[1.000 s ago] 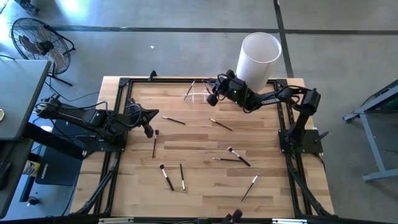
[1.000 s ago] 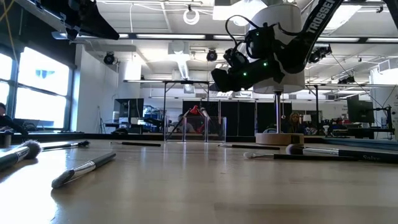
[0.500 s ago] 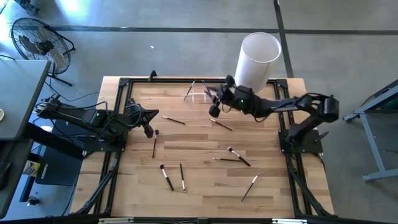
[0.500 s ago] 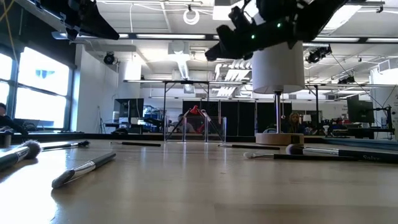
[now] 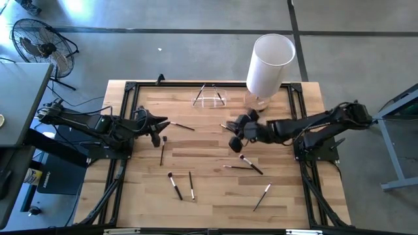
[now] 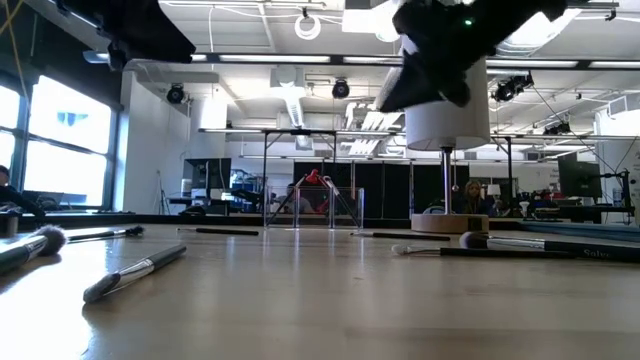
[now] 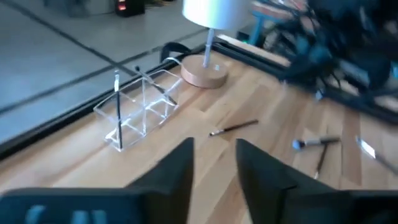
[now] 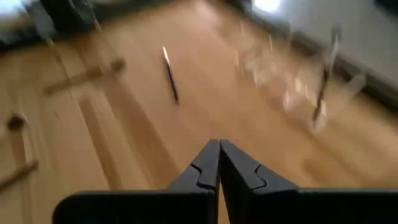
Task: Put items in baskets/containers
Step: Put the black eyeshadow brush into the transparent organizer
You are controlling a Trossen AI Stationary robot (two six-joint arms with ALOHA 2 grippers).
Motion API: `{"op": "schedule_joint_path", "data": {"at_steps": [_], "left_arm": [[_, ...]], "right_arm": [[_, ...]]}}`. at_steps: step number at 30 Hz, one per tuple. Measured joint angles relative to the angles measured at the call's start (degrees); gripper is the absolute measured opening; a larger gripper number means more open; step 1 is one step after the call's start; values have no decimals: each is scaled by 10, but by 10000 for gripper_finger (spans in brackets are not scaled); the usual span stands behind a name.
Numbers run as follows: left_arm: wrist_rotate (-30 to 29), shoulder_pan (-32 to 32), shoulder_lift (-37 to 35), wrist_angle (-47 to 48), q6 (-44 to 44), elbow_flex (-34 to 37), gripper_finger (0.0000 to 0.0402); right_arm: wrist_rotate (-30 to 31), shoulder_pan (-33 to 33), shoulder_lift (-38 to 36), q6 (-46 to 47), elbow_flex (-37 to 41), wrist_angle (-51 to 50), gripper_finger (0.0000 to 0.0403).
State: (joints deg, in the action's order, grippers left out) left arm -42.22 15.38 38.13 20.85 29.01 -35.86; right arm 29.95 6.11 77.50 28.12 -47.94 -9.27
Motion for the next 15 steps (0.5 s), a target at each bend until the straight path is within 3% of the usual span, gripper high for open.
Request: {"op": "schedule_joint_path", "data": {"at_steps": [7,10,15], "left_arm": [[-77,0,20,-10,123,0,213],[-82,0,35,-28,189,0,222],[-141,-1,95,-63,345,0,223]], "right_arm": [[-17,37,-23,157,0,-232,2],[-17,45,-37,185,0,-319,3],[-7,49,-63,183,0,-412,1]]}}
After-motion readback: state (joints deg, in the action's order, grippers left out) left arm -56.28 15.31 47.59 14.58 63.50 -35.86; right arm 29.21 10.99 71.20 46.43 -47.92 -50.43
